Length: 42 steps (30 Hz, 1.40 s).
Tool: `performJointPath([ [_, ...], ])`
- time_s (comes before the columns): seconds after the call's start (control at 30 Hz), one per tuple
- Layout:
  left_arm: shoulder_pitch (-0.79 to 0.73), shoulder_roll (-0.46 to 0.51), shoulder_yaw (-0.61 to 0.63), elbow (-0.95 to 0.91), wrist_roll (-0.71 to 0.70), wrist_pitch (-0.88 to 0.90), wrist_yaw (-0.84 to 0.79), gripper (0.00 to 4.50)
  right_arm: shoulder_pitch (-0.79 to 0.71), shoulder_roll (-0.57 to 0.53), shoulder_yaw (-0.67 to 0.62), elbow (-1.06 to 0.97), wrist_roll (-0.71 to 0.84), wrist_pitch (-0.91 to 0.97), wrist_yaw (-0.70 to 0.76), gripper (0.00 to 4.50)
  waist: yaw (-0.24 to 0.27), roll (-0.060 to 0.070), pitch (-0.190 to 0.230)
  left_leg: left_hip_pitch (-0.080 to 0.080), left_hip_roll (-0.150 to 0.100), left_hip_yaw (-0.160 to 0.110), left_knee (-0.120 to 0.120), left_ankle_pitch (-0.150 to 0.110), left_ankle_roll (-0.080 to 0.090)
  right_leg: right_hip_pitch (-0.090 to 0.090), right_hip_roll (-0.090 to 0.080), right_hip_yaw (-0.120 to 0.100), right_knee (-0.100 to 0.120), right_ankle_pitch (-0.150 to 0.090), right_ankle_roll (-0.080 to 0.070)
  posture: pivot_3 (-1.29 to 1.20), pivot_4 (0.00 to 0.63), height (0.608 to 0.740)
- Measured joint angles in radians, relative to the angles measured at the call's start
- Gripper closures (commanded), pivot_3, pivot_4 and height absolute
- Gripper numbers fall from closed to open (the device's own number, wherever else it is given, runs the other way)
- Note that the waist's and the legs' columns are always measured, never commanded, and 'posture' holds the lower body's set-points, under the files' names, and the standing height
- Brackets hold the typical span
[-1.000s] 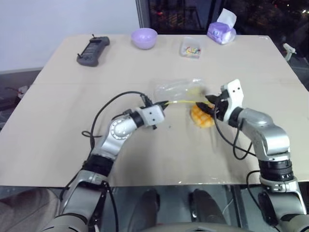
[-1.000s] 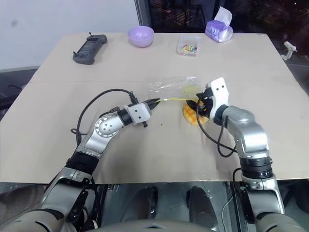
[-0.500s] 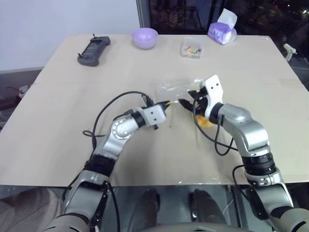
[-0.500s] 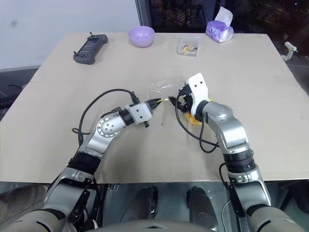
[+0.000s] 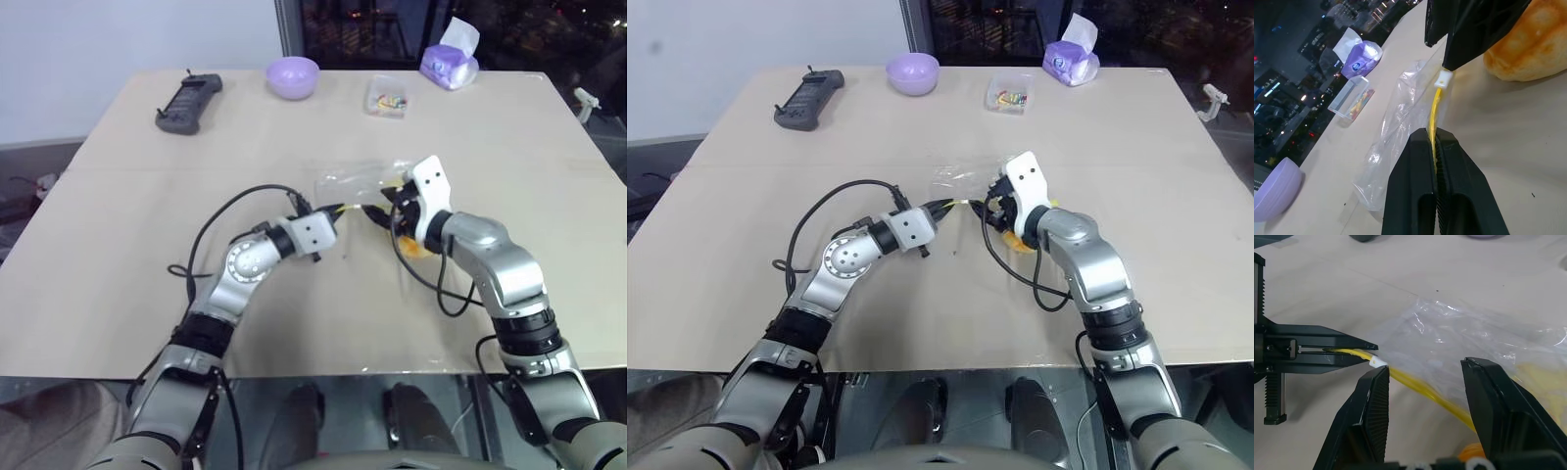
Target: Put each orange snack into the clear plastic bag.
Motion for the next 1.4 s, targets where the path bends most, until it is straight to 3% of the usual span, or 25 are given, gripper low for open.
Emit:
performJointPath([
  [1.13,-0.001,-0.001,0.000,0.000,0.000,0.000,0.000,4.50,0.000,-0.019,0.015,0.039,-0.047,0.007,-0.014,1.95,0.000,0.000,0.000,0.000,0.000,0.000,0.000,0.000,0.000,0.000,0.000,0.000,0.000,0.000,0.000,0.00,0.150,0.740],
  [1.4,-0.001,-0.011,-0.001,-0.010,0.000,0.004,-0.001,4.50,-0.019,0.021,0.003,0.059,-0.054,0.018,-0.057,1.95,0.000,0.000,0.000,0.000,0.000,0.000,0.000,0.000,0.000,0.000,0.000,0.000,0.000,0.000,0.000,0.00,0.150,0.740],
])
